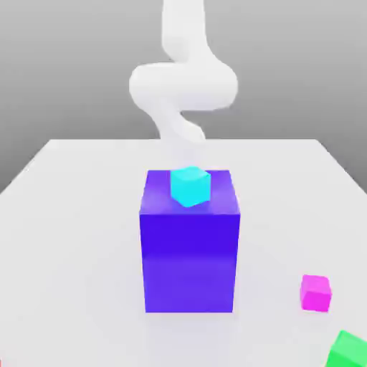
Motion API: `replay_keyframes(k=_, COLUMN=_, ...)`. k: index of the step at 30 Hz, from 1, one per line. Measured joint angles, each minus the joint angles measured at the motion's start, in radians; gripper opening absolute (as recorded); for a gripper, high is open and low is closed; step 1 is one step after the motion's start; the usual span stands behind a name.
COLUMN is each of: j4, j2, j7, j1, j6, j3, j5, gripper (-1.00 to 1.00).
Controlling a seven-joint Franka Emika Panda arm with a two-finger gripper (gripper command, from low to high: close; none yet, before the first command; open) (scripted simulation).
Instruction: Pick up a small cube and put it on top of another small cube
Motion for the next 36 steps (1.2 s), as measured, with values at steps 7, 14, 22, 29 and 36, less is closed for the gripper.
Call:
replay_keyframes(k=7, j4=-0.085, j2=0.260, j7=-0.209, j1=0.134, j6=0.132, j3=0.032, j5=-0.003, gripper=0.00)
replay_keyframes(k=14, j4=-0.168, j2=0.513, j7=-0.411, j1=0.251, j6=0.258, j3=0.078, j5=-0.009, gripper=0.00)
replay_keyframes(k=22, j4=-0.263, j2=0.805, j7=-0.611, j1=0.372, j6=0.404, j3=0.148, j5=-0.059, gripper=0.00)
replay_keyframes(k=29, j4=-0.249, j2=1.060, j7=-0.591, j1=0.441, j6=0.581, j3=0.092, j5=-0.166, gripper=0.00)
replay_keyframes(k=36, j4=-0.243, j2=1.094, j7=-0.580, j1=0.454, j6=0.607, j3=0.078, j5=-0.179, gripper=-1.00)
